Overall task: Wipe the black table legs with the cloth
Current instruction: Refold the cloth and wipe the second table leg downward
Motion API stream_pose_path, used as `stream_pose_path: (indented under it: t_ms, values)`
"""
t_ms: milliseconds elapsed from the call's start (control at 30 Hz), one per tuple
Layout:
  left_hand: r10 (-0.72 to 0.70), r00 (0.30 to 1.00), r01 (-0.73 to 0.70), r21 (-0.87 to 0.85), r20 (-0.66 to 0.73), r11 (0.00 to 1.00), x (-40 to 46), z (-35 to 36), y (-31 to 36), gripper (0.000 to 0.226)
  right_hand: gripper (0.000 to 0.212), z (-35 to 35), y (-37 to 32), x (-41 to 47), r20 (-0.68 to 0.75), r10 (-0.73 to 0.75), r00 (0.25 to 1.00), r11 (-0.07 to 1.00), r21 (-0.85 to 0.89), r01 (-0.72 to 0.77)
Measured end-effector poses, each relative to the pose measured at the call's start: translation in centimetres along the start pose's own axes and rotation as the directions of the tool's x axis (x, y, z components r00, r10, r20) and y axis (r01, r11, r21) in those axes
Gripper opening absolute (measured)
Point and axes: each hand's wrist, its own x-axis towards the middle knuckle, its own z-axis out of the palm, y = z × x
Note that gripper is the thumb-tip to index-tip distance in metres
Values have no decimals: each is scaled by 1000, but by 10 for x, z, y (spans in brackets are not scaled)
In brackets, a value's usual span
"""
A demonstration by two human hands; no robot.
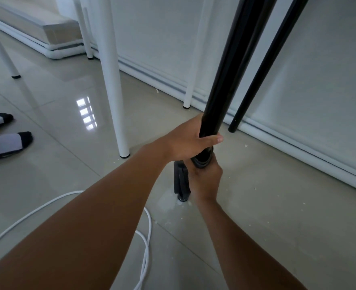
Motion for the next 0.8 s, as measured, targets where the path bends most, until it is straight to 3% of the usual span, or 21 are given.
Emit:
stream_pose_path:
  t_ms: [133,400,667,800]
  values:
    - [-2,1000,2,12,1,1000,-1,-2,0,30,48,1,-16,9,-19,-80,997,997,-7,80]
    - [-8,1000,8,5,3,1000,0,-1,-7,25,30,10,33,-15,21,149,989,986,-85,-147]
    - [0,1000,0,35,16,999,0,3,-13,32,33,7,48,-36,52,202,978,963,-190,-189]
    - [-4,1000,5,43,-4,999,-1,5,-14,34,19,6,46,-48,39,198,980,954,-239,-183]
